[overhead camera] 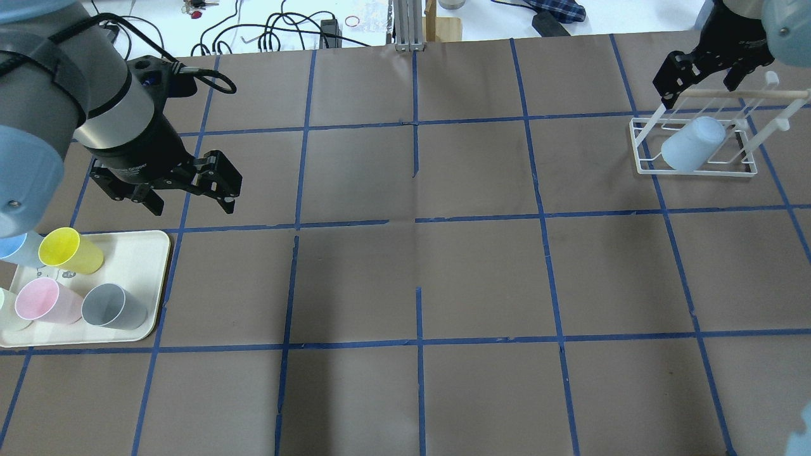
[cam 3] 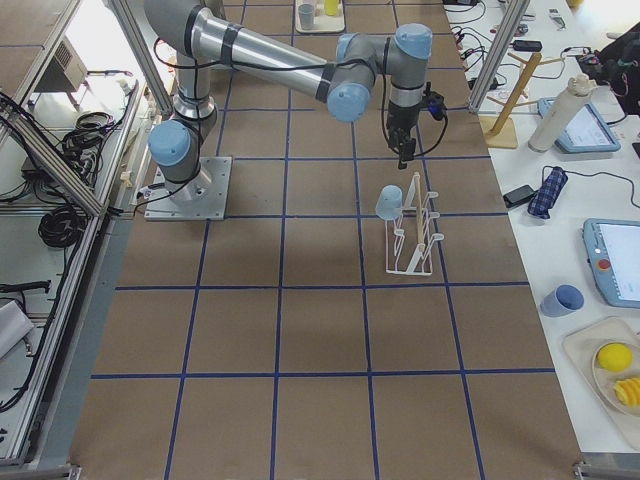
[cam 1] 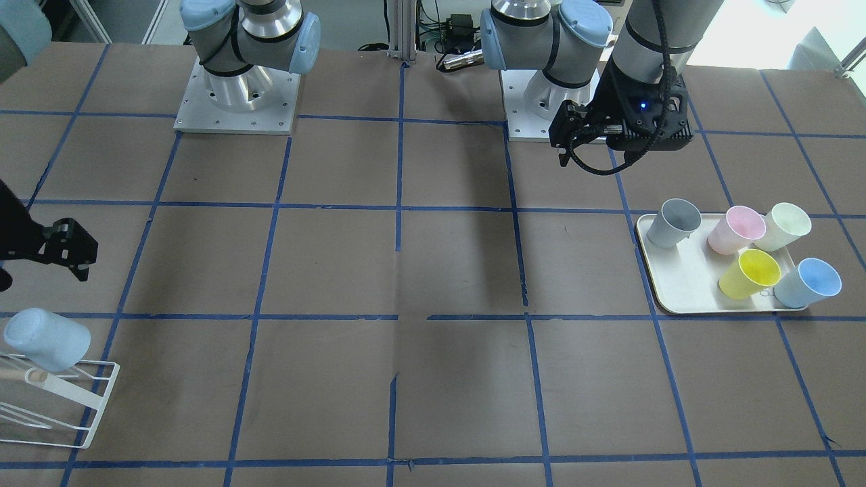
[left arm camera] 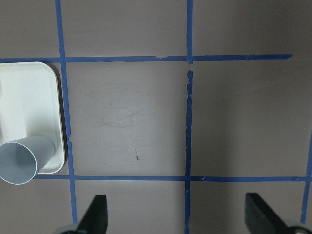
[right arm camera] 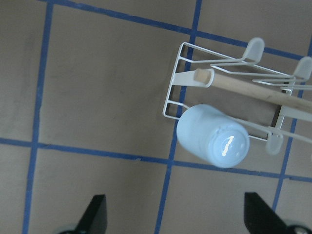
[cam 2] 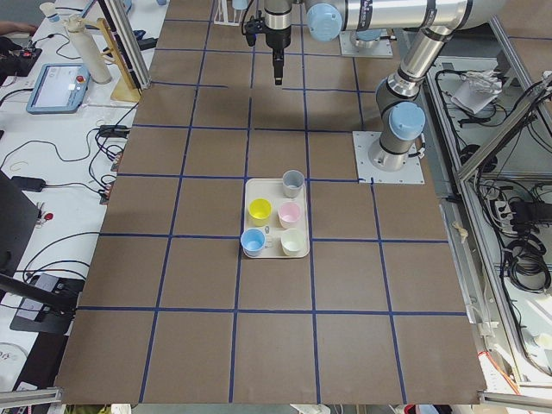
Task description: Transfer IKEA cup to right arm and place on rack
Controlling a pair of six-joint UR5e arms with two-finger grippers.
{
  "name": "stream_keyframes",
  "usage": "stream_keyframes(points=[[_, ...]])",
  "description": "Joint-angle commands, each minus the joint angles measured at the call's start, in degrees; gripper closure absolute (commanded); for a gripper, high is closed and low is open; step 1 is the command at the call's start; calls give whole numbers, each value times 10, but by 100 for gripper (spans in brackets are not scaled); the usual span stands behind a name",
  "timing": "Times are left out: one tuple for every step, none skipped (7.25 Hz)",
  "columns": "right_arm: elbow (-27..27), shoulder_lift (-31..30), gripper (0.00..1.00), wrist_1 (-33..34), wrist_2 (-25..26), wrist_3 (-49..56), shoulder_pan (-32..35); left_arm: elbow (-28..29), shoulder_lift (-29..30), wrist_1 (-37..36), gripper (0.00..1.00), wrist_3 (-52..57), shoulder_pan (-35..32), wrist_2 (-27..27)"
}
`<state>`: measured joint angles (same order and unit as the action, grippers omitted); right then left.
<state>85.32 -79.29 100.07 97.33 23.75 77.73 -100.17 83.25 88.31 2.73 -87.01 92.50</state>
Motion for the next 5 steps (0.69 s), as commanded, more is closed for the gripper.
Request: stream_keyframes(points=[[5,-65,0,-81,-2,-87,67,-1,1,-6,0,2,0,0],[6,-76,0,-87,-2,-134,106,-1,6,-6,0,-1,0,-1],[6,-77,0,-92,-2,-185,137,-1,4,-6,0,-1,0,-1],[6,-75,0,-94,-7,-206,155,-1,3,-6,0,2,0,0],[5,-79,0,-95,-56,-204,155,-1,2,-6,0,3,0,-1]])
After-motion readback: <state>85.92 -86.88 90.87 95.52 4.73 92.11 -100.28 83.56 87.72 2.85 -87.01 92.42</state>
